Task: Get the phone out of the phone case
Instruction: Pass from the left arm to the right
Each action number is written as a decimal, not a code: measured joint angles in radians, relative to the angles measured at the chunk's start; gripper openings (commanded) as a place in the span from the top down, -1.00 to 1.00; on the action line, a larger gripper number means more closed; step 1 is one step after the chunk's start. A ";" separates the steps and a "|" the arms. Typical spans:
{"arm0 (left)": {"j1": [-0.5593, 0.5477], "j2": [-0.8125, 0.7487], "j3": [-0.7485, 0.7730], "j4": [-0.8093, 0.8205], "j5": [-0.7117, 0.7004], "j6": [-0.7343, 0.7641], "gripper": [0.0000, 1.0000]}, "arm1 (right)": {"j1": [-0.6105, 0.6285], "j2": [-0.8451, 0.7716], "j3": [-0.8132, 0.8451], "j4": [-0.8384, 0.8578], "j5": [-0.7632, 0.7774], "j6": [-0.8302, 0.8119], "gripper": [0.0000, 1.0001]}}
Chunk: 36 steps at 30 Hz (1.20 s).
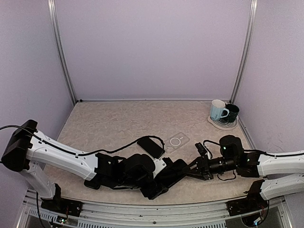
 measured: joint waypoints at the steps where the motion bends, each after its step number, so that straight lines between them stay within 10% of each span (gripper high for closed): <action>1: 0.000 0.000 0.000 0.002 0.001 0.001 -0.07 | -0.001 -0.001 0.000 0.000 0.003 0.003 0.17; 26: -0.023 0.022 0.097 -0.011 -0.003 0.053 -0.10 | -0.030 -0.081 -0.034 0.082 -0.047 0.107 1.00; 36: -0.038 0.054 0.156 -0.042 -0.021 0.049 -0.83 | -0.062 -0.166 -0.056 0.035 -0.060 0.089 1.00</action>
